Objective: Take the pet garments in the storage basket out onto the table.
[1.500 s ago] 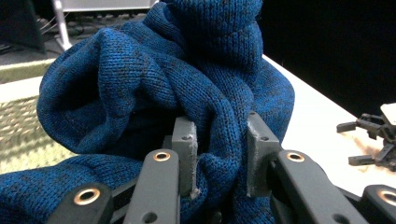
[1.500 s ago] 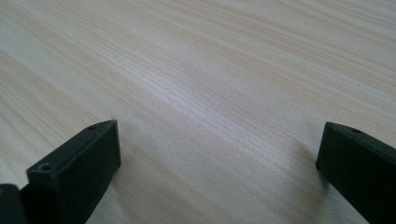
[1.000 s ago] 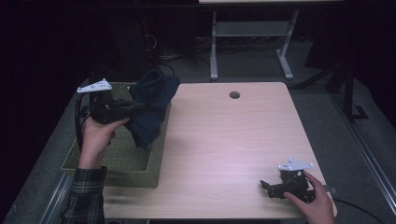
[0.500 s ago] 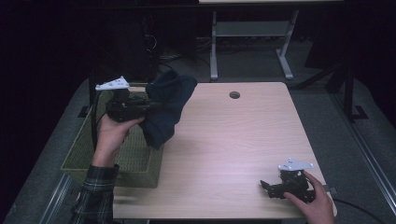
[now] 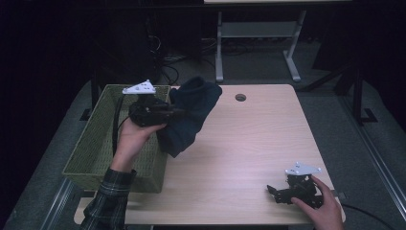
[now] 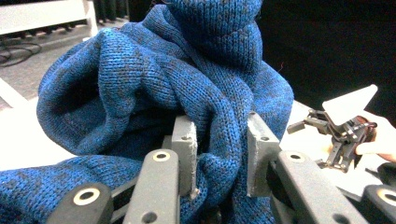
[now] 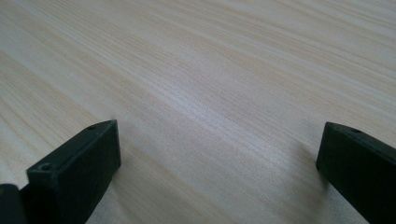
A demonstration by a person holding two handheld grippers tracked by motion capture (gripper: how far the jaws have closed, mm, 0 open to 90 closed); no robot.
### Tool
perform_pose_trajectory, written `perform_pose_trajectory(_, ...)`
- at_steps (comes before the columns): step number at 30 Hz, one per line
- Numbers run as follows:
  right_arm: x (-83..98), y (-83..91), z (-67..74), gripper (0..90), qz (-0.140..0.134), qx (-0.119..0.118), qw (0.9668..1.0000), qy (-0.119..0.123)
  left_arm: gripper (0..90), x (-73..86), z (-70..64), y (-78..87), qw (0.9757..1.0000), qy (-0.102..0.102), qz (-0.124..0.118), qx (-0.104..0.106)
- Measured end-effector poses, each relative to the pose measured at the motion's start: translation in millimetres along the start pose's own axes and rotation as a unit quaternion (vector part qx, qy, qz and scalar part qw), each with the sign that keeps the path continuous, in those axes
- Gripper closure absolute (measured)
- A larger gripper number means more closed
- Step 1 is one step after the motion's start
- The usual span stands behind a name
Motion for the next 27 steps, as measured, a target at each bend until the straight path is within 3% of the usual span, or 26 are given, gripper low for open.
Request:
perform_pose_trajectory(11, 0.0, 0.0, 0.1, 0.0, 0.0, 0.0, 1.0, 0.0, 69.8, 1.4, -28.5, -32.2, 0.9991, -0.022, 0.017, 0.032)
perform_pose_trajectory(21, 0.0, 0.0, 0.1, 0.0, 0.0, 0.0, 1.0, 0.0, 69.8, 2.7, -45.5, -54.8, 0.9981, -0.031, 0.027, 0.044)
perform_pose_trajectory(27, 0.0, 0.0, 0.0, 0.0, 0.0, 0.0, 1.0, 0.0, 69.8, 11.6, -59.8, -76.6, 0.9967, -0.042, 0.043, 0.055)
Point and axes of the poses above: each handheld gripper's, and its own axes: y roughly backward along the jaws, x roughly out of its underside, z roughly to its left, the point moved 8 cm from there along -y, roughly forward along the jaws, and after that the axes turned 15 degrees about -x, right-handed, at the moved point
